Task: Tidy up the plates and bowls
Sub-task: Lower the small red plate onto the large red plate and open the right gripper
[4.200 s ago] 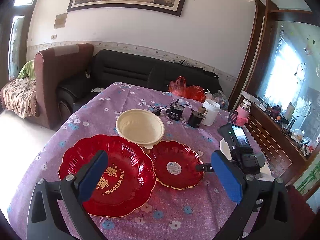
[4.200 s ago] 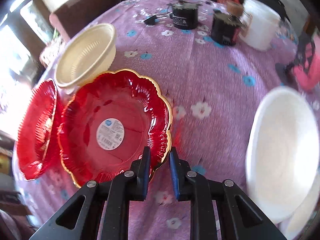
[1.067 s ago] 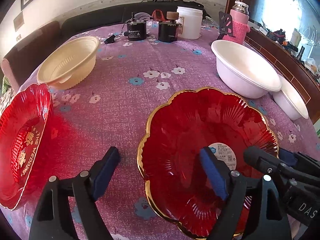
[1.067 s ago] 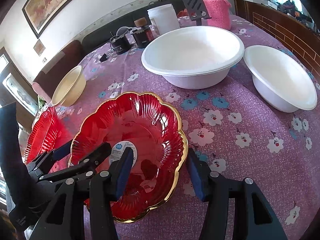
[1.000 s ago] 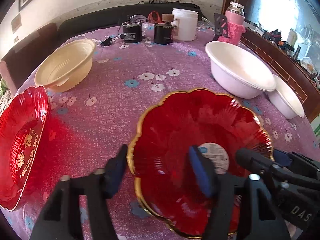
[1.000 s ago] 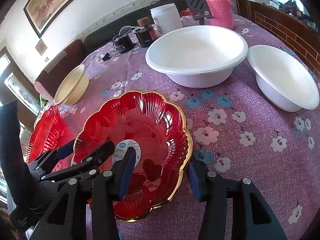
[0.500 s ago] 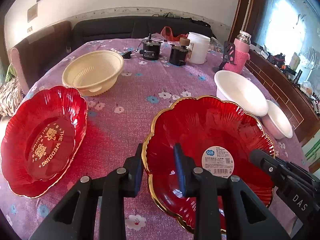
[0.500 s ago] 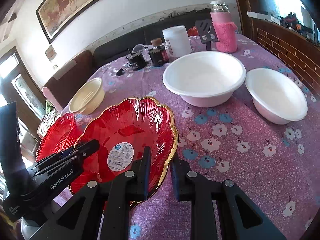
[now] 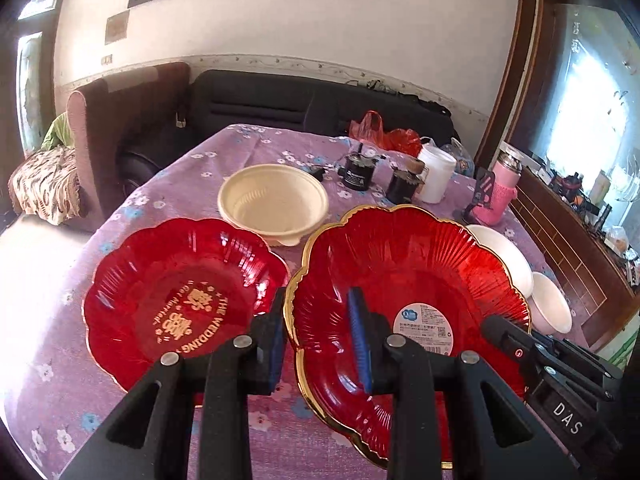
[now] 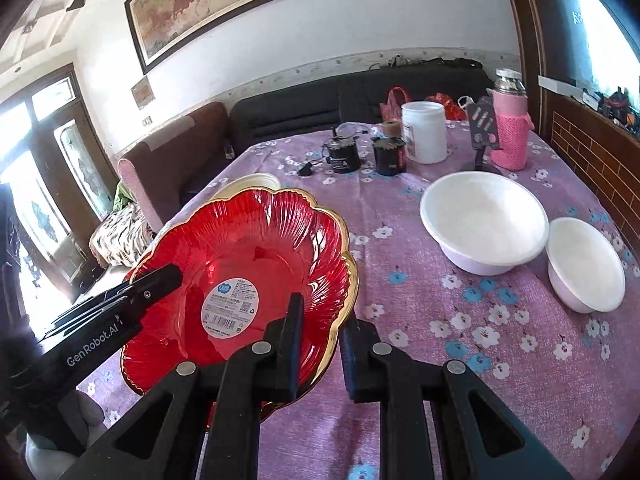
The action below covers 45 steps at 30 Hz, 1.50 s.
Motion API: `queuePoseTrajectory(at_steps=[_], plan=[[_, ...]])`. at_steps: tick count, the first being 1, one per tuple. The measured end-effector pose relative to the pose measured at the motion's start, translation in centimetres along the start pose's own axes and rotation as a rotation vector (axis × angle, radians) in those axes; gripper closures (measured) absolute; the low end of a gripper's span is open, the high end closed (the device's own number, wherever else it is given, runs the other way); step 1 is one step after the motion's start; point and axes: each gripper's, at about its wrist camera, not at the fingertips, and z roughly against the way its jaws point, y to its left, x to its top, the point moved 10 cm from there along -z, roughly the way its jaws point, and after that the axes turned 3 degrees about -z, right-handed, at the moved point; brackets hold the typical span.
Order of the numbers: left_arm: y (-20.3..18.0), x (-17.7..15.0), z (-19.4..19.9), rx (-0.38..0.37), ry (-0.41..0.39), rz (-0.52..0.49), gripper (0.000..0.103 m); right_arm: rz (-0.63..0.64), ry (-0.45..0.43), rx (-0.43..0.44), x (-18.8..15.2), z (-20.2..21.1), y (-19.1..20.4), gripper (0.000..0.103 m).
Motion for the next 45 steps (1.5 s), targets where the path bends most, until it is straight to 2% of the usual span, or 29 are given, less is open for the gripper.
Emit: queuePoseTrajectory(at_steps=[5, 11, 15, 19, 26, 33, 38, 45], plan=[[4.9, 1.6, 0.8, 0.065, -0.032, 0.07, 0.075, 0.083, -0.008, 0.037, 1.8, -1.5, 5.2, 0.084], [11.7, 2.4, 0.7, 0.151, -0.043, 0.149, 0.075, 0.156, 0.025, 0.096, 2.9, -5.1, 11.7, 0.084], [15.5, 1.8, -0.4, 0.189, -0.015, 0.192, 0.075, 0.171, 0.084, 0.131, 2.2, -8.6, 14.9, 0.084], [18.0, 0.7, -2.2, 0.217, 0.034, 0.215, 0.075, 0.173, 0.139, 0.14, 1.0, -11.9, 16.3, 0.084], [19.3, -1.6, -5.7, 0.257, 0.137, 0.218, 0.075, 0.162, 0.227, 0.131, -1.2, -16.4, 15.9, 0.084], [18.6, -2.0, -6.3, 0.276, 0.151, 0.2, 0.074, 0.164, 0.262, 0.115, -2.1, -18.3, 15.2, 0.084], [18.4, -1.9, -6.2, 0.251, 0.174, 0.209, 0.067, 0.173, 0.264, 0.104, -2.1, -18.4, 15.0, 0.083], [18.4, -2.1, -6.0, 0.199, 0.214, 0.244, 0.066, 0.208, 0.261, 0.059, -2.2, -18.8, 15.2, 0.081]])
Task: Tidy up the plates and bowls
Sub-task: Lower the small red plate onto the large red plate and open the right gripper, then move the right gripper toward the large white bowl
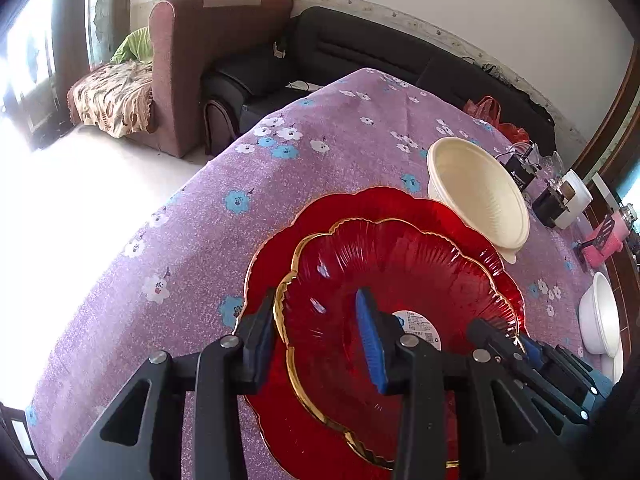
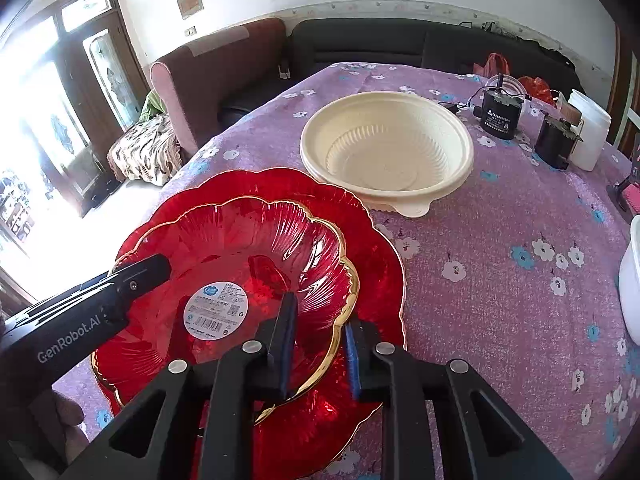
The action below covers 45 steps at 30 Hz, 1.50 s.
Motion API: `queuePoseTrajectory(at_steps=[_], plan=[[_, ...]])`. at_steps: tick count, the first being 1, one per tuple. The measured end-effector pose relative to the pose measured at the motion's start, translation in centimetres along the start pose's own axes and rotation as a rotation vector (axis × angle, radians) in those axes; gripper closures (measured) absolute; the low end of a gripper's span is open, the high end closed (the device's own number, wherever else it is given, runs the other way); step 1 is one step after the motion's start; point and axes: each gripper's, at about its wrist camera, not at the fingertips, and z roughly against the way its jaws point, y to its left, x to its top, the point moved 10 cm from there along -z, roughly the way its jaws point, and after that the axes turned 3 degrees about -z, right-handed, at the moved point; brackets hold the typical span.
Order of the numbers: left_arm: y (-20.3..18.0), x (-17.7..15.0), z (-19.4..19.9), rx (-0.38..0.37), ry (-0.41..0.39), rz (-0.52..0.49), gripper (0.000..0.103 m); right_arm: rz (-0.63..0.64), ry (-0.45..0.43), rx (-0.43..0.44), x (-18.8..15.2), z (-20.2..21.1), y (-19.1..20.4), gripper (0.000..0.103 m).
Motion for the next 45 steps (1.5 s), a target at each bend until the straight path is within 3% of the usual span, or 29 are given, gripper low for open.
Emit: queuePoseTrajectory(at_steps=[3, 9, 14, 17, 21, 27, 32, 36, 38, 40, 42, 45], plan=[[-0.3, -0.1, -0.2, 0.01, 0.02, -0.024, 0.064, 0.016, -0.003, -0.036, 0.1, -0.1, 0.0, 0.081], [-0.9, 0.0, -0.2, -0.066, 0.037, 0.008, 0.048, 0.047, 0.007, -0.087, 0.4, -0.6, 0.0, 0.076], [-2.0, 0.1, -0.5, -0.124, 0.048, 0.002, 0.026, 0.054, -0.013, -0.096, 0.7, -0.3, 0.0, 0.066], [-2.5, 0.4, -0.4, -0.143, 0.036, 0.004, 0.022, 0.0, -0.061, -0.05, 1.4, 0.9, -0.2, 0.045], [-2.6, 0.6, 0.1, -0.186, 0.029, 0.024, 0.021, -0.017, -0.105, -0.038, 2.0, 2.3, -0.6, 0.042], [-2.5, 1.1, 1.9, -0.176, -0.035, 0.013, 0.021, -0.081, -0.156, -0.016, 2.0, 4.8, -2.3, 0.037], [-2.5, 2.1, 5.8, -0.139, -0.176, -0.011, 0.021, -0.114, -0.21, -0.031, 1.7, 7.7, -4.4, 0.036], [-2.7, 2.8, 11.5, -0.018, -0.392, -0.051, 0.019, -0.111, -0.275, -0.088, 0.9, 10.4, -6.2, 0.027], [-3.1, 3.0, 14.4, 0.035, -0.49, -0.059, 0.004, -0.112, -0.298, -0.111, 0.4, 11.5, -7.2, 0.026], [-3.8, 3.0, 16.9, 0.068, -0.572, -0.065, 0.0, -0.108, -0.32, -0.138, -0.3, 12.7, -8.1, 0.026], [-4.8, 2.8, 18.5, 0.069, -0.606, -0.076, 0.0, -0.106, -0.341, -0.155, -0.9, 13.7, -8.7, 0.025], [-7.1, 2.0, 19.4, 0.026, -0.589, -0.107, 0.0, -0.119, -0.376, -0.177, -1.7, 15.3, -9.9, 0.018]])
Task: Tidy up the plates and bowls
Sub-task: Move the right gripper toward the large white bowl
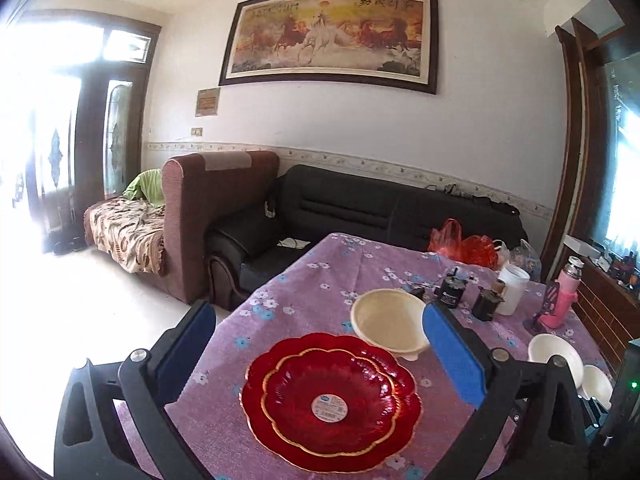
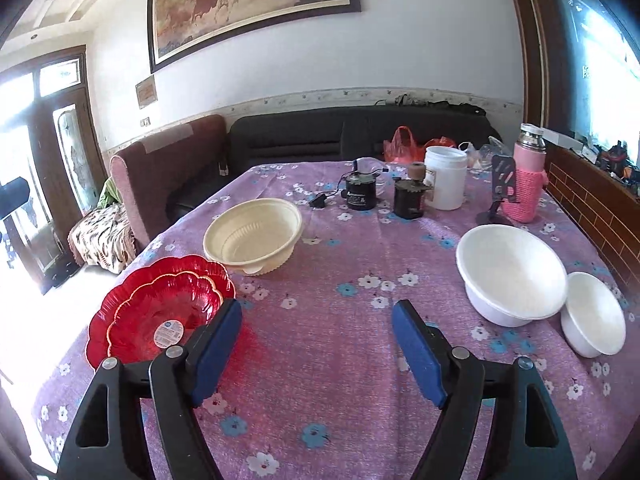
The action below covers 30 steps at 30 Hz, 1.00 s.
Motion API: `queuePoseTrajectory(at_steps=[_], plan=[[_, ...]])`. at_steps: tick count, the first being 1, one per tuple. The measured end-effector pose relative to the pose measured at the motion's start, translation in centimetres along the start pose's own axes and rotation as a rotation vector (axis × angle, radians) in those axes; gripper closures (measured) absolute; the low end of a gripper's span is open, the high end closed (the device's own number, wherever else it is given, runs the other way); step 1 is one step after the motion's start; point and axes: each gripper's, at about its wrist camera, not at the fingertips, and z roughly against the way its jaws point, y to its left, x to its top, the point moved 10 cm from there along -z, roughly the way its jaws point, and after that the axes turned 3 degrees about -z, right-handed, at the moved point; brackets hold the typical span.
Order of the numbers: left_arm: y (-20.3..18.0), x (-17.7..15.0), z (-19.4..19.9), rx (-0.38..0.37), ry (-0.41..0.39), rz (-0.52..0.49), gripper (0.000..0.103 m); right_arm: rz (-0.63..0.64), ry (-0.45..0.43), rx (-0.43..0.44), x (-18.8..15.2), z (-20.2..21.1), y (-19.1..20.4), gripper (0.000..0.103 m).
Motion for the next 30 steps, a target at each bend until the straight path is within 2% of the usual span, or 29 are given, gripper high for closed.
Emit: queuePoseTrajectory(at_steps=[4, 7, 11, 16, 18, 24, 30], plan=[[-3.8, -1.3, 0.5, -0.063, 0.053, -0.051, 0.0, -0.041, -0.035, -0.036, -0.3, 1.7, -2.9, 0.013], [-6.7, -2.5, 0.8, -0.1, 0.077, -0.097, 0.0, -0.079, -0.028, -0.069, -0.8, 2.2, -5.5, 0.012], [-10.2, -4.1, 1.3, -0.133, 0.094, -0.167, 0.0, -0.124, -0.032, -0.101, -1.3, 3.3, -8.8, 0.012], [-13.8, -6.2, 1.2, -0.155, 0.144, -0.256, 0.0, -0.159, -0.087, -0.148, -1.2, 5.3, -12.5, 0.012], [-14.6, -6.9, 0.8, -0.151, 0.162, -0.285, 0.0, -0.179, -0.107, -0.155, -1.1, 6.1, -13.9, 0.012], [-16.4, -9.1, 0.0, -0.152, 0.224, -0.353, 0.0, -0.22, -0.079, -0.171, -1.4, 6.5, -16.8, 0.012], [-17.4, -10.7, -1.0, -0.171, 0.29, -0.381, 0.0, -0.222, -0.05, -0.19, -2.1, 6.4, -17.8, 0.012]])
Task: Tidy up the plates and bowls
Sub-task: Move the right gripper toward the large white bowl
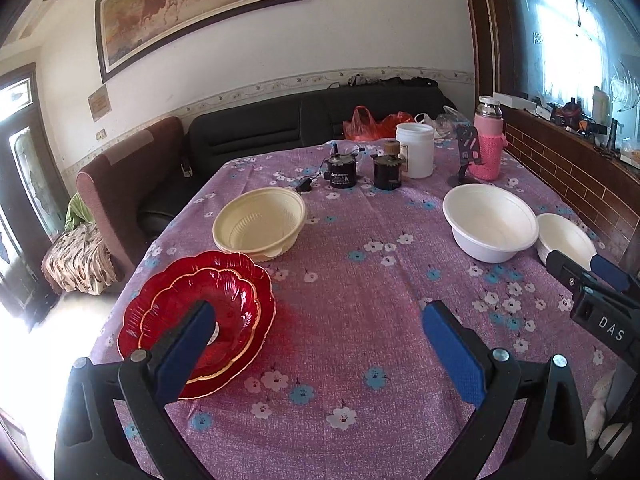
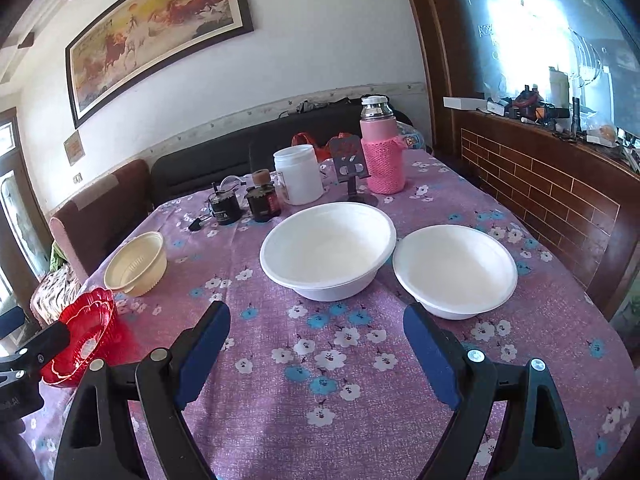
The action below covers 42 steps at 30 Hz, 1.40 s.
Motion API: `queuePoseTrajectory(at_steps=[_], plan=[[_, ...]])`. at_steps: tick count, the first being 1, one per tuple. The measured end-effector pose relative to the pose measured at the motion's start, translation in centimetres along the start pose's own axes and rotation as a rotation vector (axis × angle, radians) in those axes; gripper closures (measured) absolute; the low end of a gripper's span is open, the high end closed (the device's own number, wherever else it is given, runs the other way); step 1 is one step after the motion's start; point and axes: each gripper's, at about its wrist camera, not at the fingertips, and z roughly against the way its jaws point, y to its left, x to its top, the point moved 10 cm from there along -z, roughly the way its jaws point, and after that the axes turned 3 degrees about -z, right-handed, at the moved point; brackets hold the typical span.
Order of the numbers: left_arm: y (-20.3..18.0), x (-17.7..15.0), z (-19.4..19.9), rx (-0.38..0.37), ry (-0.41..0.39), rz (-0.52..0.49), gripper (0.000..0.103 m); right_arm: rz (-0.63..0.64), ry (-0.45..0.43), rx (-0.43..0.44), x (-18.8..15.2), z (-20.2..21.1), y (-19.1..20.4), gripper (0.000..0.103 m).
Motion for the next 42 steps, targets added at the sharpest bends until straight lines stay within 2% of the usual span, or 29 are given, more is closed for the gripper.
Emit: queuePoseTrajectory(at_steps=[7, 15, 30, 36, 42], plan=[[-0.7, -1.0, -1.6, -0.032, 0.066, -0.003, 0.0, -0.002, 0.011, -0.012, 0.3, 0.0, -0.8, 0.012], [-1.5, -1.2, -2.3, -0.044, 0.09, -0.029, 0.0, 0.0, 0.006, -0.044, 1.0, 0.4, -2.6, 0.012], [-4.4, -1.0, -3.9, -0.06, 0.124, -0.107, 0.0, 0.044, -0.073, -0.104, 7.2, 2.4, -6.0, 0.012], [-6.2, -0.5, -5.3, -0.076, 0.142, -0.136, 0.0, 0.048, -0.064, -0.134, 8.2, 2.1, -7.7, 0.012], [-7.8, -1.4, -8.0, -0.124, 0.212, -0.124, 0.0, 0.037, -0.044, -0.16, 8.5, 1.4, -9.7, 0.012]])
